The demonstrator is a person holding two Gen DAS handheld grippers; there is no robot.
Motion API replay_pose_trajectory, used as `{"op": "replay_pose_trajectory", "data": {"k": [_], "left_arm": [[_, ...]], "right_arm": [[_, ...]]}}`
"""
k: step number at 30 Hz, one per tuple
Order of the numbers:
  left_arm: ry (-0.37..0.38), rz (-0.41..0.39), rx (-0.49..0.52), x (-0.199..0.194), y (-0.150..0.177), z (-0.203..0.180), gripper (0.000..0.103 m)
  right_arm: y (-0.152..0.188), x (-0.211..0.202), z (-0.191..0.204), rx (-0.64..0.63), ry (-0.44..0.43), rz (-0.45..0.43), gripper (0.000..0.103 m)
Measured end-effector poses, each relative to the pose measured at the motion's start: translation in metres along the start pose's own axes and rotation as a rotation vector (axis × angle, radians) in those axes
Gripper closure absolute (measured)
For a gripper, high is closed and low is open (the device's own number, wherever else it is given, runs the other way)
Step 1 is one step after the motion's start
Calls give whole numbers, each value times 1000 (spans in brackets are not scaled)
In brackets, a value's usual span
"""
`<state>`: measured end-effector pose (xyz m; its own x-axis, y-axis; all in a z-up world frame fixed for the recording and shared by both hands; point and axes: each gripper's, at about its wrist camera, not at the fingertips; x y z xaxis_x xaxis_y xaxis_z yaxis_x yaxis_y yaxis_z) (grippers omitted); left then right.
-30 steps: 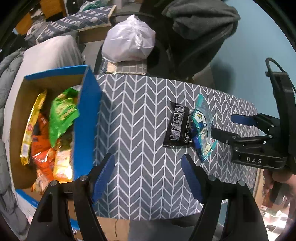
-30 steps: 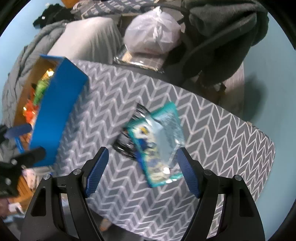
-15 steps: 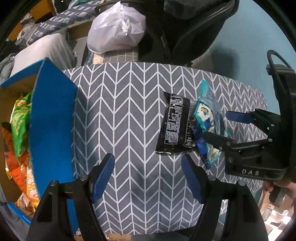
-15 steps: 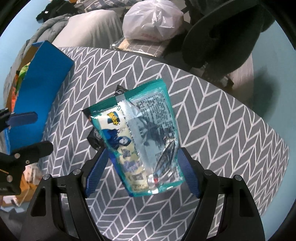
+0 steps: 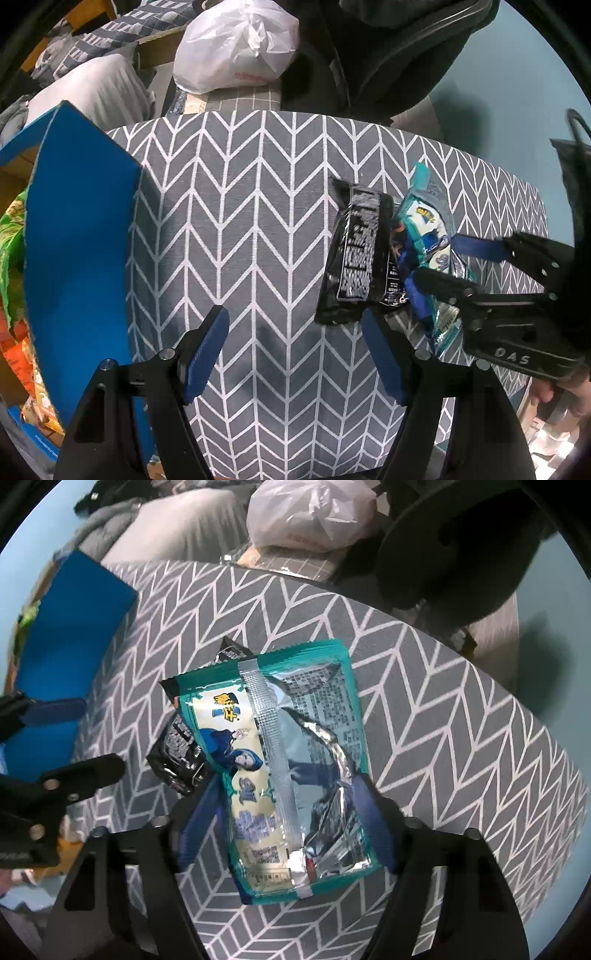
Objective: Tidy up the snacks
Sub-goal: 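Close the right tool on the teal packet while left tool grasps the black packet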
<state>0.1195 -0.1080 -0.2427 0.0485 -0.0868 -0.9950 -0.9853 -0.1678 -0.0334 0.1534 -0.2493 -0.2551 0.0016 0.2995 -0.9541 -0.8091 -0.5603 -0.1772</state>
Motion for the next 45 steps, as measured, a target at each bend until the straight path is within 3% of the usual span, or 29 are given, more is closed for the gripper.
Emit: {"op": "replay_pose_trajectory", "data": {"k": [4,16,18,19,28,38,40,42,45], "left_arm": [[-5,8,19,5,-5,-10,27],[24,51,38,18,-27,-49,21],[33,65,27,21,-28,-54,20],[37,72,19,22,-29,-56,19],[59,129,-95,51,-42,-64,16],[-9,147,-81,80,-52,-74,15],[-19,126,-48,79,-53,-77,17],[-53,106,-2,77,-54,-82,32],[-43,93,7,71,-53,-82,43]], "right_arm": [[12,-7,-13,65,16,-3,50],[59,-24,-63,224,101,25,50],[64,-27,-66,238,95,18,41],[67,-29,-68,247,89,9,26],[92,-41,-77,318,15,-35,25],[108,-51,-78,353,10,-30,25],[103,-49,-74,337,19,-28,25],[96,-47,-71,325,24,-28,25],[84,-43,-69,303,40,-16,25]]}}
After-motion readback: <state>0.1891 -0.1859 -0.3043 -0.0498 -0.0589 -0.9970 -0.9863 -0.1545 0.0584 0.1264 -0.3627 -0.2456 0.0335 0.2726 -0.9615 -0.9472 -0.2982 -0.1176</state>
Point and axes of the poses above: each gripper's, at about its wrist camera, not at the fingertips, and x roughly the way its jaws point, z to its left, y to its underside, and after that the axes turned 8 degrees about -x, right-handed
